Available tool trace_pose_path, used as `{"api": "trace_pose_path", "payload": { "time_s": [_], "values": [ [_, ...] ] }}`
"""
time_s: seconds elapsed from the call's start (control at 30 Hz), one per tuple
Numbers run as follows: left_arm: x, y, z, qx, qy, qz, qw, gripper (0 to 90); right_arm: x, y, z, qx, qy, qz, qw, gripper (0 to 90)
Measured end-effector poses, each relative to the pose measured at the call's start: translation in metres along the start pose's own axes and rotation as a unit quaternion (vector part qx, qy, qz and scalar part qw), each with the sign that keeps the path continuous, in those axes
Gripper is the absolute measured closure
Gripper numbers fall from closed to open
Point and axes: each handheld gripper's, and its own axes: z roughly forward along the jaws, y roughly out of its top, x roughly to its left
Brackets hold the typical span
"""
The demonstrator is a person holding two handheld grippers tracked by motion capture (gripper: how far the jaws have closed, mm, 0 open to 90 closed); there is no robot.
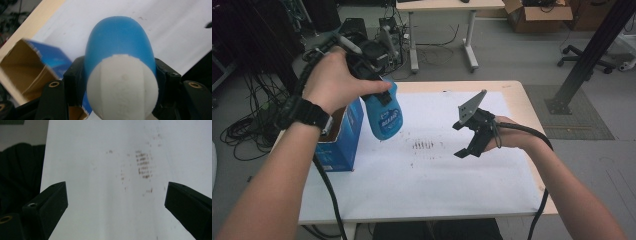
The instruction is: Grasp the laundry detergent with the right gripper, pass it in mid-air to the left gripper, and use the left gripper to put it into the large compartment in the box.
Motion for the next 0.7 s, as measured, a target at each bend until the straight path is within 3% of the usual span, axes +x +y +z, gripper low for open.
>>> {"api": "trace_pose_path", "payload": {
  "time_s": [0.03, 0.07, 0.1, 0.13, 0.17, 0.2, 0.23, 0.27, 0.3, 0.37, 0.4, 0.5, 0.53, 0.57, 0.6, 0.7],
  "values": [
    [0.011, -0.003, -0.008, -0.001, 0.008, -0.036, 0.9993, 37.9, -0.001, -0.006, -0.002, 0.015, 0.001, 0.007, 0.9999, 4.5],
    [0.011, -0.003, -0.008, -0.001, 0.008, -0.036, 0.9993, 37.9, -0.001, -0.006, -0.002, 0.015, 0.001, 0.007, 0.9999, 4.5],
    [0.022, -0.007, -0.015, 0.000, 0.019, -0.072, 0.9972, 37.9, -0.002, -0.014, -0.006, 0.029, -0.011, 0.017, 0.9994, 4.5],
    [0.027, -0.009, -0.018, -0.003, 0.023, -0.093, 0.9954, 37.9, -0.003, -0.016, -0.007, 0.035, -0.014, 0.021, 0.9991, 4.5],
    [0.027, -0.009, -0.018, -0.003, 0.023, -0.093, 0.9954, 37.9, -0.003, -0.020, -0.009, 0.039, -0.018, 0.024, 0.9988, 4.5],
    [0.033, -0.012, -0.021, -0.004, 0.028, -0.109, 0.9936, 37.9, -0.003, -0.020, -0.009, 0.039, -0.018, 0.024, 0.9988, 4.5],
    [0.045, -0.017, -0.025, 0.001, 0.035, -0.141, 0.9894, 37.9, -0.005, -0.026, -0.013, 0.050, -0.028, 0.026, 0.9981, 5.1],
    [0.045, -0.017, -0.025, 0.001, 0.035, -0.141, 0.9894, 37.9, -0.005, -0.029, -0.015, 0.053, -0.034, 0.028, 0.9976, 5.3],
    [0.050, -0.019, -0.027, 0.004, 0.038, -0.157, 0.9869, 37.9, -0.005, -0.029, -0.015, 0.053, -0.034, 0.028, 0.9976, 5.3],
    [0.065, -0.027, -0.031, 0.003, 0.051, -0.195, 0.9794, 38.0, -0.007, -0.036, -0.020, 0.060, -0.044, 0.038, 0.9965, 5.8],
    [0.065, -0.027, -0.031, 0.003, 0.051, -0.195, 0.9794, 37.9, -0.007, -0.036, -0.020, 0.060, -0.044, 0.038, 0.9965, 5.8],
    [0.082, -0.038, -0.034, 0.003, 0.060, -0.237, 0.9695, 38.0, -0.008, -0.043, -0.027, 0.065, -0.052, 0.046, 0.9955, 6.0],
    [0.082, -0.038, -0.034, 0.003, 0.060, -0.237, 0.9695, 37.9, -0.008, -0.045, -0.028, 0.068, -0.055, 0.047, 0.9950, 6.0],
    [0.090, -0.043, -0.036, 0.002, 0.064, -0.254, 0.9651, 37.9, -0.009, -0.047, -0.030, 0.070, -0.058, 0.049, 0.9946, 5.9],
    [0.090, -0.043, -0.036, 0.002, 0.064, -0.254, 0.9651, 37.9, -0.009, -0.047, -0.030, 0.070, -0.058, 0.049, 0.9946, 5.9],
    [0.102, -0.051, -0.037, 0.007, 0.076, -0.277, 0.9578, 37.9, -0.010, -0.052, -0.035, 0.076, -0.063, 0.055, 0.9936, 5.9]
  ]
}}
